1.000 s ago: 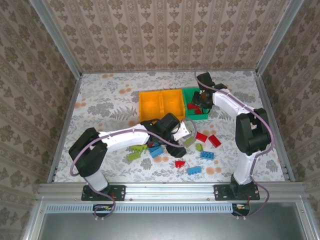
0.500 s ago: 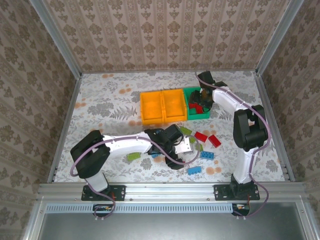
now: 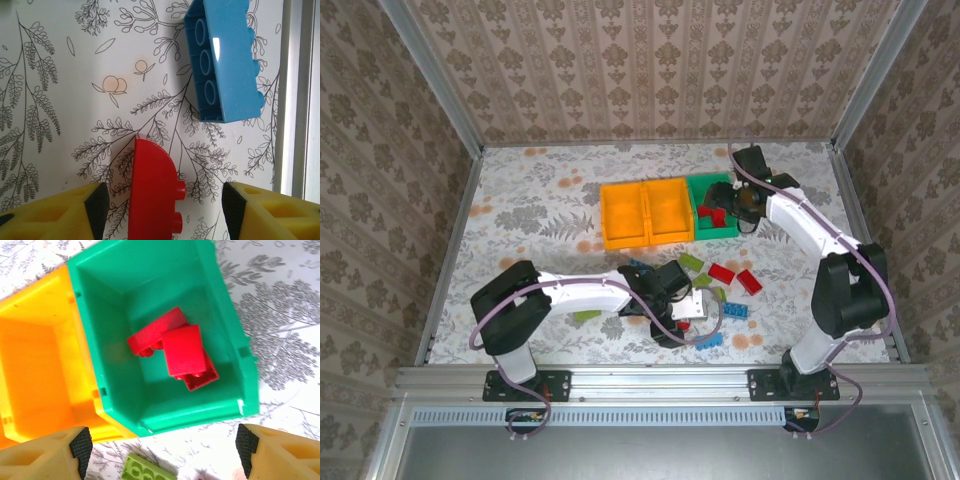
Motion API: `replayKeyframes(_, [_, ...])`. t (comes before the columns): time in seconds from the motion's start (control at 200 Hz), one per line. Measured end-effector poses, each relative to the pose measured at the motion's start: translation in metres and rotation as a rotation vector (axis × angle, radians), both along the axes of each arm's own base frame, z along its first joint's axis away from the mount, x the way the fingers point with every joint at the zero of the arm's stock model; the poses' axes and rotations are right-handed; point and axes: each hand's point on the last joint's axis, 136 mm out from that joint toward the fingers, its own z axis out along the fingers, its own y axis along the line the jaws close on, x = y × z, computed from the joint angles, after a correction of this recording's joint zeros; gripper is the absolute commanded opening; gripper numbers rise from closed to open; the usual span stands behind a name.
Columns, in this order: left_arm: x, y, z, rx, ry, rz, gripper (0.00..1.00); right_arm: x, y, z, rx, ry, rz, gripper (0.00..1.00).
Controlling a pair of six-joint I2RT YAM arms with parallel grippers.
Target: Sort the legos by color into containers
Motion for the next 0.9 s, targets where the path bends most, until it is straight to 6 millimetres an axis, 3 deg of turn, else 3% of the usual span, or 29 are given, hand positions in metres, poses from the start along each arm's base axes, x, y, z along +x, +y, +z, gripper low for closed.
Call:
replayKeyframes(0.2, [-0.001,0.001,-0.008,0.019,0.008,-0.001,0.54,-0.035,-0.035,-0.032,-0.025,0.084,-0.073,0.80])
replayKeyframes(0.295, [-0.001,0.002,-0.015,0.037,0.014,-0.005,0.43,-0.052,-0.048,-0.045,-0.032,0.121,-0.103,0.80])
replayKeyframes(0.435, [0.002,-0.002,-0.018,0.037,0.011,-0.010,0.23,-0.067,-0.062,-0.048,-0.031,0.124,-0.139,0.80])
replayKeyframes(0.65, [0.008,-0.005,-0.016,0.032,0.002,0.018,0.13,-0.086,-0.070,-0.049,-0.030,0.116,-0.161,0.80])
replayKeyframes(0.775, [0.031,-0.013,-0.004,0.018,-0.050,0.075,0.13,-0.105,-0.071,-0.061,-0.028,0.140,-0.170,0.78])
replayKeyframes(0.9, [0.077,-0.037,0.038,-0.081,-0.118,0.167,0.14,-0.125,-0.072,-0.081,-0.035,0.194,-0.170,0.77])
